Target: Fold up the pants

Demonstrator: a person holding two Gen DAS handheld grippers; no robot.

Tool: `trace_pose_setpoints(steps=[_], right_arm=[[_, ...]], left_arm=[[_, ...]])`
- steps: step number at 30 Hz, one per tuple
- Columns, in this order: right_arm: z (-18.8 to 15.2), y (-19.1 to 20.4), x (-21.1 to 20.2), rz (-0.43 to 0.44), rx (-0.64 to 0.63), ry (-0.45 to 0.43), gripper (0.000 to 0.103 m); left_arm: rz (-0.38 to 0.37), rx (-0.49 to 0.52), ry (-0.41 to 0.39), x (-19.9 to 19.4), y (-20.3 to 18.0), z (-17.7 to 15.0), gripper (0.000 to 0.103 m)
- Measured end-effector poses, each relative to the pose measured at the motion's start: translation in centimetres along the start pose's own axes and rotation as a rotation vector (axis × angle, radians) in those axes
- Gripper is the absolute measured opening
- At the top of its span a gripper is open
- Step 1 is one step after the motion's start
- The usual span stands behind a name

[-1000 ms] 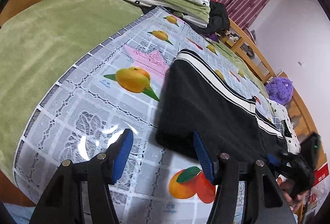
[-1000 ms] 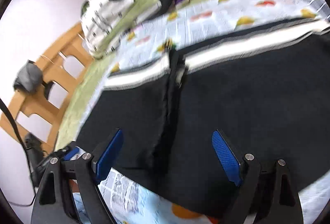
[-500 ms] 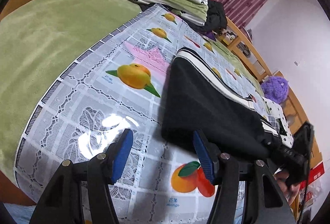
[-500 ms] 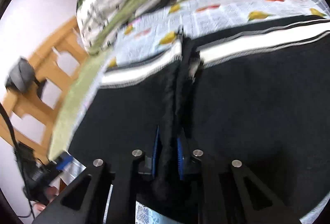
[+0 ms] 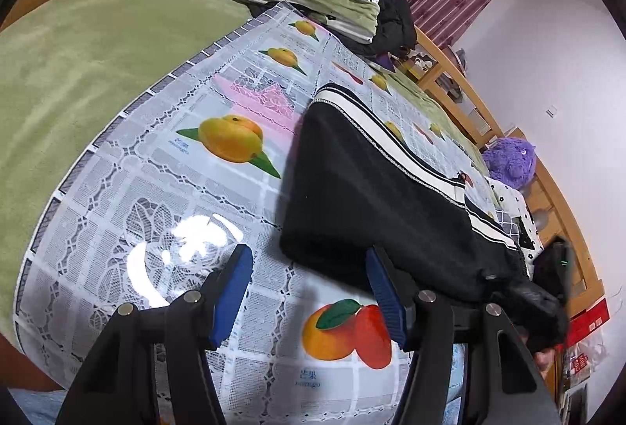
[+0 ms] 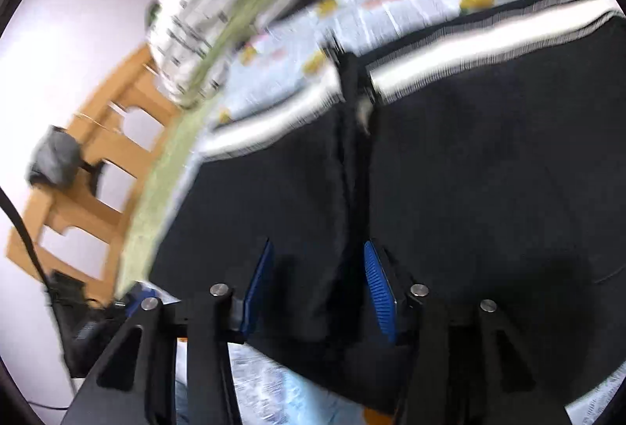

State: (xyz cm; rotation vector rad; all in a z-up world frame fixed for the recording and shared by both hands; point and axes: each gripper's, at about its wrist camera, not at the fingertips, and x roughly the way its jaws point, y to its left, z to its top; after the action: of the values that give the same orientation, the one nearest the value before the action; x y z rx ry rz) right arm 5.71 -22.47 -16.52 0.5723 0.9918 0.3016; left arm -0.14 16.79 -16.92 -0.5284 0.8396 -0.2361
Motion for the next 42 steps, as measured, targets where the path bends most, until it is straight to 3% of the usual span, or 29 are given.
trace_pose_setpoints(steps=[2, 3, 4, 9, 11, 16, 19, 21, 24, 28, 33, 34, 36, 38, 40, 42], right_arm=[[-0.2, 0.4, 0.8, -0.003, -0.008, -0.031, 0.037], [-0.1, 0.6, 1.2, 0.000, -0.012, -0.017, 0.025], [0.1, 0.9, 1.4, 0.002, -0.018, -0.010, 0.022], [1.3, 1.1, -3.0, 0.095, -0.016, -0.167, 0.017], [1.5, 1.1, -3.5, 0.070, -0.032, -0.177, 0.017], [-0.3, 1.0, 0.0, -0.101, -0.129, -0.048, 0.021], [-1.0, 2.2, -0.8, -0.150, -0.232, -0.057, 0.026], [-1.0, 2.3, -2.6, -0.133, -0.223, -0.090, 0.026], [-1.6, 2.1, -3.6, -0.110, -0.222, -0.113, 0.037], [-3.1, 1.1, -1.9, -0.149, -0.233, -0.087, 0.038], [-4.2, 1.3, -2.5, -0.154, -0.249, -0.114, 0.040], [-4.2, 1.3, -2.7, -0.153, -0.255, -0.106, 0.040], [-4.0, 1.2, -3.2, -0.145, -0.259, -0.093, 0.042], [-3.7, 0.6, -4.6, -0.130, -0.240, -0.105, 0.048], [-3.6, -0.1, -6.0, -0.120, -0.224, -0.123, 0.051], [-3.3, -1.1, -8.0, -0.163, -0.221, -0.159, 0.051]], left_arm=[[0.007, 0.003, 0.002, 0.1, -0.1, 0.0, 0.058], [0.010, 0.005, 0.002, 0.1, -0.1, -0.1, 0.058], [0.012, 0.004, 0.003, 0.1, -0.1, -0.1, 0.058], [0.004, 0.012, 0.010, -0.1, -0.7, 0.1, 0.058], [-0.015, 0.021, 0.009, 0.0, -1.2, 0.2, 0.058], [-0.068, -0.004, 0.019, 0.8, -1.6, 0.3, 0.058], [-0.073, -0.011, -0.008, 0.4, -1.4, 0.5, 0.058], [-0.094, -0.029, -0.045, -0.3, -1.0, 0.7, 0.061], [-0.062, -0.051, -0.029, 0.6, -0.8, 1.5, 0.062], [0.018, -0.059, 0.055, 3.9, -1.0, 1.5, 0.061], [0.074, 0.031, 0.041, 4.5, -2.6, 0.2, 0.061], [0.092, 0.042, 0.043, 4.7, -3.1, 0.3, 0.059], [0.137, 0.077, 0.042, 5.0, -4.3, 0.9, 0.034], [0.158, 0.097, 0.015, 4.4, -5.4, 1.6, 0.020], [0.149, 0.144, -0.044, 3.0, -7.6, 2.3, 0.016], [0.168, 0.275, -0.097, 1.8, -11.8, 2.8, 0.015]])
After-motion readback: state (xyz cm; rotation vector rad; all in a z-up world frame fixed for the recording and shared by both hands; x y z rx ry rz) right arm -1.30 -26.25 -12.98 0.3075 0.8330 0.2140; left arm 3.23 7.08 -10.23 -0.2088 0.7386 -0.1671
